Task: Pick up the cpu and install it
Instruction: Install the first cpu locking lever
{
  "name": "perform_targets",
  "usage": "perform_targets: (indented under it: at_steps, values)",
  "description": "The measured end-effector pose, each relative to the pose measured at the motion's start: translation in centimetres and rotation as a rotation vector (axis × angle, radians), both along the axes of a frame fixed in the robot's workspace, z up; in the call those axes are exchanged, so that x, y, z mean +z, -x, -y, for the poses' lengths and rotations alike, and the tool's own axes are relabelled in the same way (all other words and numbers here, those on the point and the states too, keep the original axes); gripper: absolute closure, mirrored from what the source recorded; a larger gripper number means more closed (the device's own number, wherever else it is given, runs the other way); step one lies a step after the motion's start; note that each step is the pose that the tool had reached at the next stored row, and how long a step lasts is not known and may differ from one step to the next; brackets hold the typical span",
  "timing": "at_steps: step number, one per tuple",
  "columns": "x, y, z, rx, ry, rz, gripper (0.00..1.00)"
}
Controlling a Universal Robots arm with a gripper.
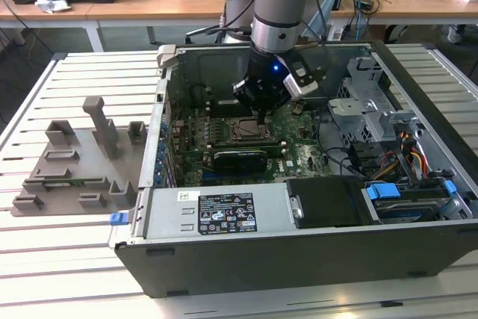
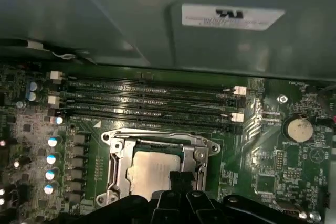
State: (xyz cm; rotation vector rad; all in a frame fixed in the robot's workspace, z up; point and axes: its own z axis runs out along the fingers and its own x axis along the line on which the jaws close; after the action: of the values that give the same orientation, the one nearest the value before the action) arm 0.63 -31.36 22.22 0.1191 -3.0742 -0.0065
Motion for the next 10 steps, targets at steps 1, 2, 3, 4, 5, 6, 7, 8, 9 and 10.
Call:
perform_targets:
  at_steps: [1,2,3,4,5,6,7,8,9,10]
  values:
    - [0.62,0.0,0.00,0.000,0.0000,0.0001,0.89]
    - [1.10,0.0,0.00,0.000,0.0001,0.0001,0.89]
    - [1.66,0.0,0.00,0.000,0.0002,0.0001,0.89]
    - [2.11,0.0,0.00,0.000,0.0004,0.0000,0.89]
    - [3.02,0.0,0.00,0.000,0.0005,0.0001,0.89]
    - [3.54,0.0,0.00,0.000,0.0007,0.0000,0.89]
    - [4.05,0.0,0.00,0.000,0.0010,0.0000,0.89]
    - [4.83,0.0,0.00,0.000,0.0012,0.0001,0.89]
    - [5.32,0.0,0.00,0.000,0.0013,0.0001,0.89]
    - [5.35,0.0,0.00,0.000,0.0012,0.0002,0.89]
